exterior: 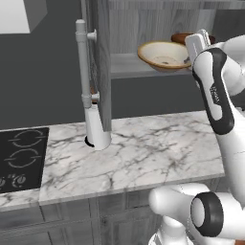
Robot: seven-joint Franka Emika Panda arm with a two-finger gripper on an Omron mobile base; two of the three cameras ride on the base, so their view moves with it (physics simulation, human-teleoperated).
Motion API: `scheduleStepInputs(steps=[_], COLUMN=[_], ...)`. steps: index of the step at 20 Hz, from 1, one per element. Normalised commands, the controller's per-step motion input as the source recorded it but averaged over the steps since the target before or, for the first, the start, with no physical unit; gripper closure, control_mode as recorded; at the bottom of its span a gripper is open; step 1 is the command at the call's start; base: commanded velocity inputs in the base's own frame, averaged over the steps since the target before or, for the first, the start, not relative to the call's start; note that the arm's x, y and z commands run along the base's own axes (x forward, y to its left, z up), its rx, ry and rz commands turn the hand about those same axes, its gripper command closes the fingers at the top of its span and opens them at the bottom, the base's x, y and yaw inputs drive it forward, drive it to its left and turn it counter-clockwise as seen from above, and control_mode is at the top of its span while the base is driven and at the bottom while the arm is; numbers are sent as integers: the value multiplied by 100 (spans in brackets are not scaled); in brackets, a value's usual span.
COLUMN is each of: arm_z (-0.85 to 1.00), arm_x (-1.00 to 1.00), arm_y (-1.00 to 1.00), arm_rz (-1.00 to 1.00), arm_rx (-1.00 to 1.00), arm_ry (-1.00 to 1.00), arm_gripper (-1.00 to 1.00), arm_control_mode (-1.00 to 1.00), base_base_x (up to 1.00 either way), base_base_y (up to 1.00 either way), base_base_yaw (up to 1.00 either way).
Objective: Open the cabinet. Pick the bowls from the counter and place them in the cabinet. Then close the cabinet.
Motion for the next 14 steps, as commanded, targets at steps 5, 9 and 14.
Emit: scheduleStepInputs(steps=[5,9,14], arm_z=[1,0,0], arm_x=[30,32,40], arm_y=[12,11,0], arm_rz=[-2,-2,0], arm_rx=[0,0,0], arm_ry=[-5,0,0], arm_gripper=[100,100,100], arm_control_mode=[-100,-100,-100], base_base_x=[0,0,0], base_base_y=[0,0,0], base_base_yaw=[0,0,0])
